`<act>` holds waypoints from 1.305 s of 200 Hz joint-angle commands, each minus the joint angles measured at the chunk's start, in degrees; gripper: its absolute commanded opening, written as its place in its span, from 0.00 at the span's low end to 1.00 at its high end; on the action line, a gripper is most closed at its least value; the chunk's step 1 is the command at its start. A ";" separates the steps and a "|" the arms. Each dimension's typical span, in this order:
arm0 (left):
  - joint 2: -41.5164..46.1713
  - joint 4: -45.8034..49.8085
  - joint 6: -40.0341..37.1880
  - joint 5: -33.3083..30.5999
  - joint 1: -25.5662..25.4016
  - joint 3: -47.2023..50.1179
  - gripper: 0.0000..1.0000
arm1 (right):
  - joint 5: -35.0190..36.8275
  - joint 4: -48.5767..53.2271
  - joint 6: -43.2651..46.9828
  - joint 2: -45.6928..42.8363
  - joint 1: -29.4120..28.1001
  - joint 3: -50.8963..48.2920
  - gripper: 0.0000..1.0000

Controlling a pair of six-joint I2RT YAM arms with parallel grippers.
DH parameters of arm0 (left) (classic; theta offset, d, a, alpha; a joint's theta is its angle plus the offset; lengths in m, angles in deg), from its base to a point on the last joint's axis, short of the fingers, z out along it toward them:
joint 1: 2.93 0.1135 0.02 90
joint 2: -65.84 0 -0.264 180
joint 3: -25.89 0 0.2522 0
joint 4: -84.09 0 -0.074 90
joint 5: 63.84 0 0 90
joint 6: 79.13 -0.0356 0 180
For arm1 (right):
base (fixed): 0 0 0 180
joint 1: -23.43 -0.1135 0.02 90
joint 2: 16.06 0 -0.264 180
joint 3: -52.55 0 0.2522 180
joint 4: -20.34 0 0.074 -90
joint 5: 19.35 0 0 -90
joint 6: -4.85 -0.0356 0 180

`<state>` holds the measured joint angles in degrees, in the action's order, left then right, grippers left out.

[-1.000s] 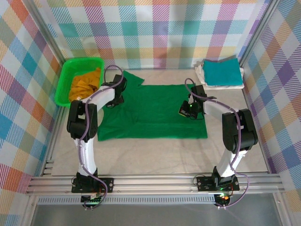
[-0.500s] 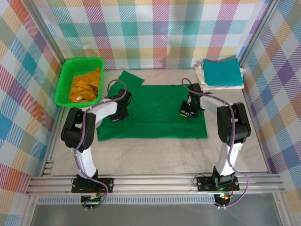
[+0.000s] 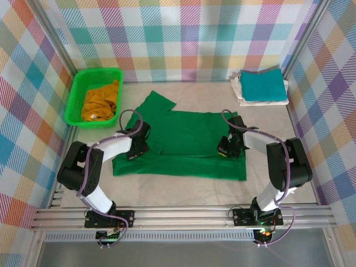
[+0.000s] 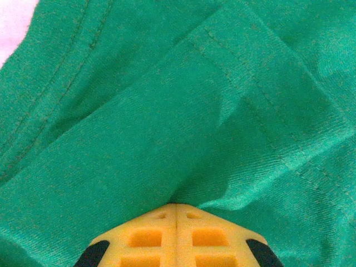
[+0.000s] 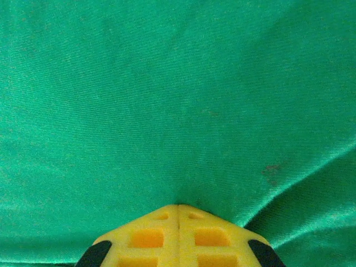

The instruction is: Fold and stack the t-shirts

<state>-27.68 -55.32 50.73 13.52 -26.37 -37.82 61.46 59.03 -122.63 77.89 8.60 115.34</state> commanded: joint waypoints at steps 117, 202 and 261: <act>-4.31 13.37 -6.44 -5.50 -1.39 -19.69 0.18 | 6.27 10.18 5.73 -3.24 1.03 12.06 0.13; -13.12 6.76 -7.10 0.86 3.04 -20.07 0.19 | 3.27 10.05 7.49 3.60 5.22 14.92 0.19; -17.27 3.54 -4.11 1.96 6.98 -17.16 0.20 | 0.46 9.59 7.62 5.76 5.57 16.52 0.21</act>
<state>-42.43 -49.94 44.72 14.35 -22.39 -57.01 62.88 67.79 -115.92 86.48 13.74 131.06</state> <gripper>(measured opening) 0.200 0.202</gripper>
